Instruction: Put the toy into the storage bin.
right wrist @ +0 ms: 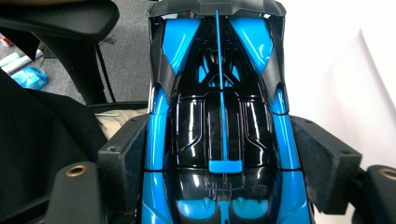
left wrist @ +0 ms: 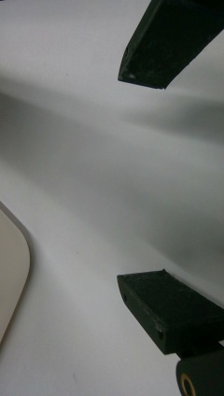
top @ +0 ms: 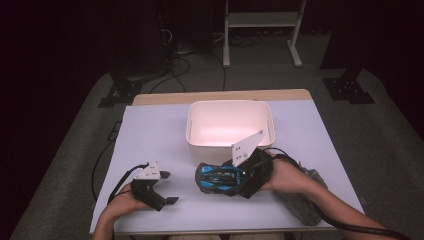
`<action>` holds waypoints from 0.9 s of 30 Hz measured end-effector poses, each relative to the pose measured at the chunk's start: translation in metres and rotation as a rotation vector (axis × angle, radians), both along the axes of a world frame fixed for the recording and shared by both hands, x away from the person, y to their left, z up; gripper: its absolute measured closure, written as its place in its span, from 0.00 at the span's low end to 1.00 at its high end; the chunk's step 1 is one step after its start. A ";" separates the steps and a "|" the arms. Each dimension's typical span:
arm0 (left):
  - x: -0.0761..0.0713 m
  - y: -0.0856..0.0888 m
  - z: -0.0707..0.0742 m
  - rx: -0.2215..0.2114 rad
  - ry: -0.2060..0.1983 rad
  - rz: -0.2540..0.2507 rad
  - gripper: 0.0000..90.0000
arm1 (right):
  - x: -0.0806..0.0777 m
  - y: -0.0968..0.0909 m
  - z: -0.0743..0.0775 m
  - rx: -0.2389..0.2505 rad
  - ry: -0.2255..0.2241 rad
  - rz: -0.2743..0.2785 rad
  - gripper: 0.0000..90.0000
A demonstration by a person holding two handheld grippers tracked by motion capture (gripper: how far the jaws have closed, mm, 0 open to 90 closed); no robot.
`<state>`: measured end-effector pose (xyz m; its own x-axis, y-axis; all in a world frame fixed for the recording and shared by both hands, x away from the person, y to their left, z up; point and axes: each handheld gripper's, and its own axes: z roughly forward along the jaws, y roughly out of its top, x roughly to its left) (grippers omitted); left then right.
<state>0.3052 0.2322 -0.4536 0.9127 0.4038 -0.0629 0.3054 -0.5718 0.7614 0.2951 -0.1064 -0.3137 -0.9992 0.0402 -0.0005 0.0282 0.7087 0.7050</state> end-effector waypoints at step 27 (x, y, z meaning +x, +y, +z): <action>0.001 0.009 0.002 -0.022 0.001 0.018 0.04 | 0.077 0.006 0.057 -0.006 -0.050 -0.053 0.28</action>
<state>0.3062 0.2412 -0.4520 0.9052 0.4187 -0.0728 0.3165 -0.5497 0.7731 0.3719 -0.1003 -0.2567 -0.9944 0.0926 -0.0512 0.0301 0.7113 0.7022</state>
